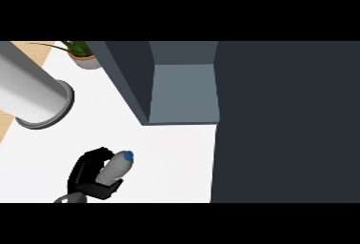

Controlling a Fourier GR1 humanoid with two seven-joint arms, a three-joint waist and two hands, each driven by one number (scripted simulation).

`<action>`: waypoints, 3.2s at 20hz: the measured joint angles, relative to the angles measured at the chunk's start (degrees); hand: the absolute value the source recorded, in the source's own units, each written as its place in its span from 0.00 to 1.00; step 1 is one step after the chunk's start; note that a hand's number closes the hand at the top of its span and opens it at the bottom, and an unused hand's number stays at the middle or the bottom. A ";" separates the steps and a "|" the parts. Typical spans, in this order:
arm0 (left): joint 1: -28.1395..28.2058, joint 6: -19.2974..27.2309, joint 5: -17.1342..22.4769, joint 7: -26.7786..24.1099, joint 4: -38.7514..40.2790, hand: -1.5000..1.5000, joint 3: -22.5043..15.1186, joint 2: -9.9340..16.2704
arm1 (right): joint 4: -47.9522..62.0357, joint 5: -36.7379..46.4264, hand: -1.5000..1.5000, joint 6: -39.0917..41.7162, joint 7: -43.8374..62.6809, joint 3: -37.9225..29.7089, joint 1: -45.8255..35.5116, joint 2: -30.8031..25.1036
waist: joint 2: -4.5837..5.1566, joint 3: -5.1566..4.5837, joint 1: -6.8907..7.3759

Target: Pick up the bottled water, place it into the cabinet and close the cabinet

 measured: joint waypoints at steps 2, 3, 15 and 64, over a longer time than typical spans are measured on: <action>-0.52 5.16 1.21 -1.73 -0.50 1.00 0.80 -2.75 | 0.18 -0.03 0.00 0.18 -0.13 -0.14 -0.04 0.03 | 0.00 0.01 0.09; -0.96 7.16 2.25 -2.43 -0.61 1.00 0.39 -3.72 | 0.18 0.02 0.00 0.02 0.15 0.56 -0.09 0.32 | 0.00 0.01 0.10; -3.58 20.29 17.36 4.87 -11.52 1.00 -14.79 -7.11 | -0.25 -0.56 0.00 0.52 1.91 0.38 -0.19 0.41 | -0.13 0.05 0.35; -51.58 65.40 23.75 15.15 24.17 0.00 -27.26 -5.31 | 3.26 -5.87 0.00 7.32 -0.03 -9.61 -5.55 1.09 | 1.98 -0.02 -4.47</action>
